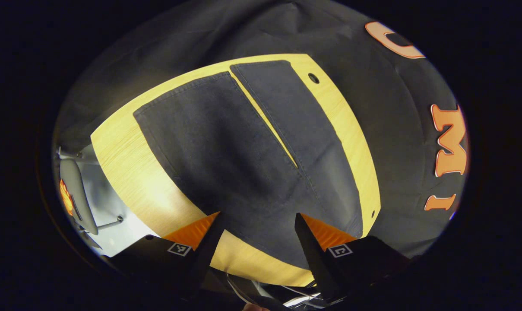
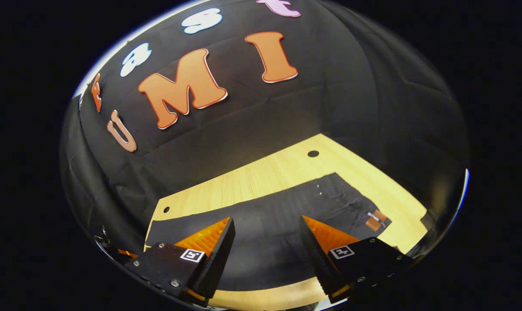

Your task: Grasp the waist and the cuffs of the jeans and fold them to make the two legs overlap; first hold the waist and fold one-third of the jeans toward the cuffs, then hold the cuffs and fold the remaining one-third in the same direction to finish folding.

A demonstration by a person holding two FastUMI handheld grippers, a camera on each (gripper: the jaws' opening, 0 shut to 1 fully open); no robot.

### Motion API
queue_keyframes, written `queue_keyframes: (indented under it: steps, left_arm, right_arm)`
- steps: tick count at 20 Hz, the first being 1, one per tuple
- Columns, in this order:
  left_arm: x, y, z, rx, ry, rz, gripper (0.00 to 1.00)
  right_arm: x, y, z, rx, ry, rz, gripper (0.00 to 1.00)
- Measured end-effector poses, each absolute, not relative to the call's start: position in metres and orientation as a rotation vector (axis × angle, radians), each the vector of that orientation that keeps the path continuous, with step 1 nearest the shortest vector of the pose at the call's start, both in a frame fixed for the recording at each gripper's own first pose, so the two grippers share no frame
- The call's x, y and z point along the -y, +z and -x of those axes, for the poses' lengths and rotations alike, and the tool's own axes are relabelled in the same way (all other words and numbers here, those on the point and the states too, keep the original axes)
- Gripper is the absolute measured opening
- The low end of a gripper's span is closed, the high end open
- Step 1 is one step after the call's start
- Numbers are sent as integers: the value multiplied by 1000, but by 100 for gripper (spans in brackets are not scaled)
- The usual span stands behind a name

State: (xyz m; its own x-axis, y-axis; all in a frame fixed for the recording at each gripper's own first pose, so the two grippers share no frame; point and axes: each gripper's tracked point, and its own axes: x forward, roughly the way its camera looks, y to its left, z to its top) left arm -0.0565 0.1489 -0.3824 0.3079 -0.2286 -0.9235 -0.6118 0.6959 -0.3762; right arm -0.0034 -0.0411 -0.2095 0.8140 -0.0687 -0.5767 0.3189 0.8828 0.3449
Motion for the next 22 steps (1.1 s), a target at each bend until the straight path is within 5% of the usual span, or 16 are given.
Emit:
queue_keyframes:
  steps: [22]
  left_arm:
    - [-263, -432, 79, -1365, 695, 843, 95]
  right_arm:
    - [167, -420, 76, -1057, -662, -972, 84]
